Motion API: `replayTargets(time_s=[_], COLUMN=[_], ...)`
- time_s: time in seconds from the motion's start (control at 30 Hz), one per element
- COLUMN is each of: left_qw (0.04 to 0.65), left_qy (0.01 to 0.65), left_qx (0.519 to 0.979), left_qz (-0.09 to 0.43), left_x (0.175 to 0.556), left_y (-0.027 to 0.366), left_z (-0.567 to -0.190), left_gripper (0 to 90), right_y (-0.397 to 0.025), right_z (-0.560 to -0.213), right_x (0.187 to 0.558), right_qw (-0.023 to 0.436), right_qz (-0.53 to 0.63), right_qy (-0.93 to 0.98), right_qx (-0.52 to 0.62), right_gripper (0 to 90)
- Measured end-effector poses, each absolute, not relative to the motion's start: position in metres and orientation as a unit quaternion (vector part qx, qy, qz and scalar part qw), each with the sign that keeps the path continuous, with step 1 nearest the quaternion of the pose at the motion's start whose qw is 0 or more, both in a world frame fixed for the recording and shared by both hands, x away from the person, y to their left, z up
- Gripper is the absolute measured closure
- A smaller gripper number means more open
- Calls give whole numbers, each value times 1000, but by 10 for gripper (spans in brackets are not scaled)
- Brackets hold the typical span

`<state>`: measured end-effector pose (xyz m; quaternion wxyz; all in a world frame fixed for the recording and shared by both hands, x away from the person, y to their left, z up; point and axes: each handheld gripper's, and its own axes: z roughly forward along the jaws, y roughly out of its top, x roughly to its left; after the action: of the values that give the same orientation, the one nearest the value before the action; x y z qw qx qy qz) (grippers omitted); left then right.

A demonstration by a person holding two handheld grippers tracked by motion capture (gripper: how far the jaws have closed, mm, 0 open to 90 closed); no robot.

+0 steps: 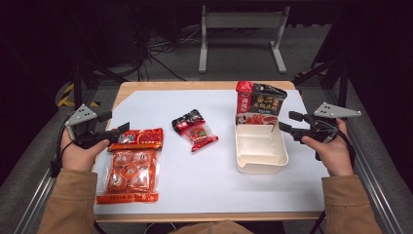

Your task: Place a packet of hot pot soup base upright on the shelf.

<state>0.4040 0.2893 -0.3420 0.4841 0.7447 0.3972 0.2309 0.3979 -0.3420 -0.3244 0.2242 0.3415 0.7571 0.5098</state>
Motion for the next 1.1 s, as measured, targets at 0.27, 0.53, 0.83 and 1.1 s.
replayTargets(time_s=[0.27,0.53,0.83,1.1], left_qw=[479,472,480,458], left_qy=[410,420,446,466], left_qx=[742,744,728,732], left_qz=[228,216,203,194], left_x=[424,439,450,459], left_y=[306,316,329,337], left_z=[-355,-371,-395,-414], left_gripper=[241,248,251,263], right_y=[-343,-346,-343,-336], right_z=[-324,-323,-325,-326], right_x=[397,395,396,397], right_qw=[216,215,213,211], right_qz=[515,523,522,518], right_qy=[755,751,756,762], right_qx=[343,341,334,326], right_gripper=[377,371,360,346])
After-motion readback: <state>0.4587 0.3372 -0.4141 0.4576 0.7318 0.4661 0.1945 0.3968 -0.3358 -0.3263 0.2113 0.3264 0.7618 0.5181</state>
